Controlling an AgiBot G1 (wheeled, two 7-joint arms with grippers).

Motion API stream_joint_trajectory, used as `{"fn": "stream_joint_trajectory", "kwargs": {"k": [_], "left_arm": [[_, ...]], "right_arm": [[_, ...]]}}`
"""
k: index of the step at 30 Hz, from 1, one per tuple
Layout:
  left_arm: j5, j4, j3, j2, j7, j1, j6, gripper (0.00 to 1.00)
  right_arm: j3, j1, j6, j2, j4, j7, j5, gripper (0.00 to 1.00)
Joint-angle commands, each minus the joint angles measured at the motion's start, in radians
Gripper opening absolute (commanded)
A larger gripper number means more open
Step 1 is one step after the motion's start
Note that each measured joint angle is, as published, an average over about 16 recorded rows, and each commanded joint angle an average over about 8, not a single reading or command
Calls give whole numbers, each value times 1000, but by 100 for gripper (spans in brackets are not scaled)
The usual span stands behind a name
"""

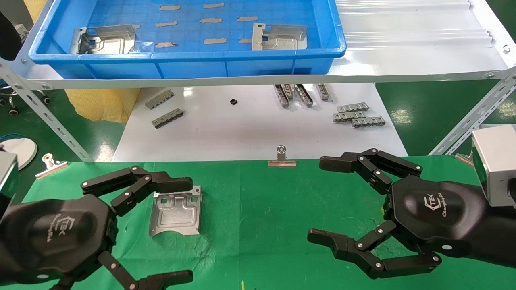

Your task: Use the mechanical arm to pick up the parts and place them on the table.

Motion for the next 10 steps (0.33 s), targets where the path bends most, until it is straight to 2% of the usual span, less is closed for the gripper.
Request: {"fn": "stream_joint_trajectory", "kwargs": {"k": [1,10], "left_arm": [[1,6,2,1,3,-2,0,100],[6,20,7,5,8,-9,0,100]], "right_arm": [[0,0,0,0,0,0,0,100],[0,0,0,0,0,0,0,100]]}}
